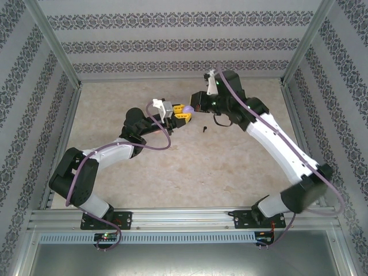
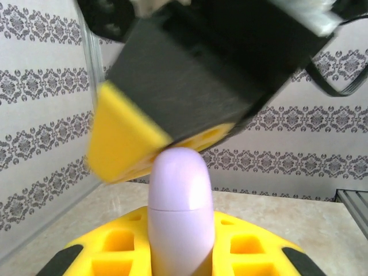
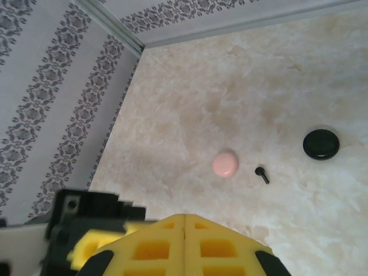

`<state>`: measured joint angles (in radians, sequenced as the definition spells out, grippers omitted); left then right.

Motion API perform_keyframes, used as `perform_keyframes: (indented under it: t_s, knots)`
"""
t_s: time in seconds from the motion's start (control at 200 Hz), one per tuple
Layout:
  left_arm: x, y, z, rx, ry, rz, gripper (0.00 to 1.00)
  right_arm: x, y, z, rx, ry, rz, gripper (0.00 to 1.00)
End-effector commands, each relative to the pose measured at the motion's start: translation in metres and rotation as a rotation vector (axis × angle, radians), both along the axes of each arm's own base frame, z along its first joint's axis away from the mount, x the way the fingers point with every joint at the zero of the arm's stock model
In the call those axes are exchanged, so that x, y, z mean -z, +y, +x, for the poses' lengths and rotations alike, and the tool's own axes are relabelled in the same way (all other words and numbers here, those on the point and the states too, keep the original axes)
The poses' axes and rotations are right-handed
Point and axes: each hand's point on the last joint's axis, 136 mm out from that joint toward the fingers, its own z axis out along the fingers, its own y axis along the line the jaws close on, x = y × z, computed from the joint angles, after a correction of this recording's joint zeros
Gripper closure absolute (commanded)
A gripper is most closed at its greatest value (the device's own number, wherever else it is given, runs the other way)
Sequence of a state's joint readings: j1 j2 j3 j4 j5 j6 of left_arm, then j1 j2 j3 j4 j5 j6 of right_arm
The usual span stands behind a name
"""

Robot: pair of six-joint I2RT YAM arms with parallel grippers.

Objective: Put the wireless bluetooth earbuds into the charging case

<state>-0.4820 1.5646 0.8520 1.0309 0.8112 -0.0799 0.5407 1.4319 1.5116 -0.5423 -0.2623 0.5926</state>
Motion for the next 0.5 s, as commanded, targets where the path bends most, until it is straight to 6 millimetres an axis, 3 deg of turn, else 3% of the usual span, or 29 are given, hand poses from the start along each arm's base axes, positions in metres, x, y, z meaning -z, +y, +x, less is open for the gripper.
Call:
perform_keyframes:
  t_s: [0.0, 0.115, 0.215, 0.35, 0.495]
  knots:
    - [-0.011, -0.002, 0.011, -0.032, -0.003, -0.036, 1.0, 0.005, -0.023, -0.012, 0.074, -0.001, -0.01, 0.94]
    - [0.001, 0.003, 0.022, -0.094, 0.072, -0.058, 1.0, 0.009, -0.061, -0.001, 0.23, -0.01, 0.008, 0.84]
    - [0.025, 0.016, 0.039, -0.199, 0.222, -0.097, 1.0, 0.031, -0.083, 0.004, 0.317, 0.018, 0.001, 0.75]
    - [0.07, 0.037, 0.051, -0.301, 0.47, -0.12, 1.0, 0.072, -0.094, 0.003, 0.355, 0.09, -0.017, 0.64]
    - [0.133, 0.06, 0.051, -0.43, 0.773, -0.037, 1.0, 0.114, -0.094, -0.001, 0.353, 0.171, -0.049, 0.61]
